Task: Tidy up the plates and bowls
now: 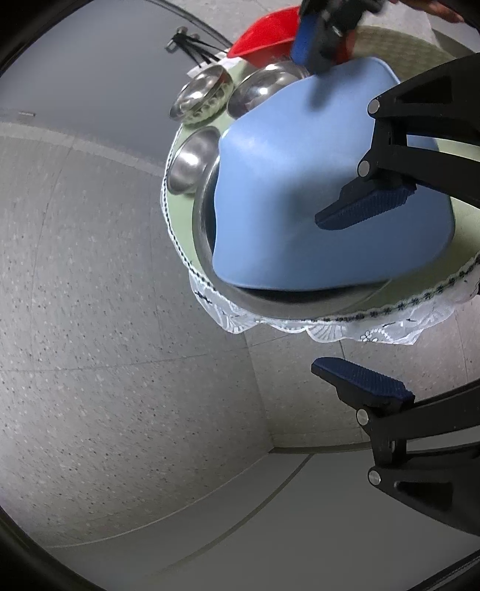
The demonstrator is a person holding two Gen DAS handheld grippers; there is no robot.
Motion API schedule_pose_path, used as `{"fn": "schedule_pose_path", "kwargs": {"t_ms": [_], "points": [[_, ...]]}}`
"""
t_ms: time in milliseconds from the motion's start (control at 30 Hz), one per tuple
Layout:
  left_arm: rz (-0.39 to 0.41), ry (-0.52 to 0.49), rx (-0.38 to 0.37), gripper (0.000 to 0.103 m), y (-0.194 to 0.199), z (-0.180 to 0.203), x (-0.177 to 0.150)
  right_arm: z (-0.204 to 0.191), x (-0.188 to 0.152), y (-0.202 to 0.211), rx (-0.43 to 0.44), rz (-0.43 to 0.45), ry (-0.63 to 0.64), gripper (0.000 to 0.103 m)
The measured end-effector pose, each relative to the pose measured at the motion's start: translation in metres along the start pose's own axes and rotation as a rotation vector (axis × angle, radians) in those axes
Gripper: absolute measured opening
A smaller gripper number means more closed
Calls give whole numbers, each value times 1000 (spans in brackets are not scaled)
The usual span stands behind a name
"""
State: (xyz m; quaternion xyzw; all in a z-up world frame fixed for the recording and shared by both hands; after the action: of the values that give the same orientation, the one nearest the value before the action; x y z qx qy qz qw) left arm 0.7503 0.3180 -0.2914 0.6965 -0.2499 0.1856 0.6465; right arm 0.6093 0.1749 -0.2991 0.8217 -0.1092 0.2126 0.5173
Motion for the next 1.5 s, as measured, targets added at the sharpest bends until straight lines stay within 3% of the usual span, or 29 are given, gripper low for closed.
{"fn": "schedule_pose_path", "kwargs": {"t_ms": [133, 400, 500, 633, 700, 733, 933, 1100, 1267, 1500], "points": [[-16, 31, -42, 72, -11, -8, -3, 13, 9, 7, -38, 39, -48, 72], [-56, 17, -107, 72, -35, -5, -7, 21, -6, -36, 44, -89, -189, 72], [-66, 7, -123, 72, -44, -3, -6, 19, -6, -49, 73, -105, -222, 63], [-67, -6, -134, 69, -51, -1, -4, 19, -3, -65, 132, -128, -270, 39], [-67, -17, -147, 46, -55, 3, -3, 22, -2, -69, 121, -125, -268, 32], [-72, -18, -146, 46, -57, 4, -3, 23, 0, -71, 115, -119, -260, 26], [-46, -28, -133, 43, -53, 14, 2, 26, 0, -66, 91, -96, -204, 27], [3, -49, -126, 42, -30, 33, 13, 36, 4, -49, 102, -58, -204, 27], [92, -63, -118, 40, 10, 60, 39, 42, 20, -7, 124, 18, -179, 27], [216, -150, -156, 40, 58, 146, 80, 89, 45, 77, 122, 155, -197, 27]]}}
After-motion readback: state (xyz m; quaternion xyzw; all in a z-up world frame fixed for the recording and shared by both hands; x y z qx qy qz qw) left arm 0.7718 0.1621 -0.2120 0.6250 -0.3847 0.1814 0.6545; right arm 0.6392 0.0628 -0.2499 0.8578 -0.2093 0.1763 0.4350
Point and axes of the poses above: each gripper's, at about its wrist camera, not at the fingertips, and y roughly against the way its jaws point, z to its right, x to its top, the point moved 10 cm from there along -y, roughly the way its jaws point, and after that the axes turned 13 degrees about -y, right-handed, at the moved point
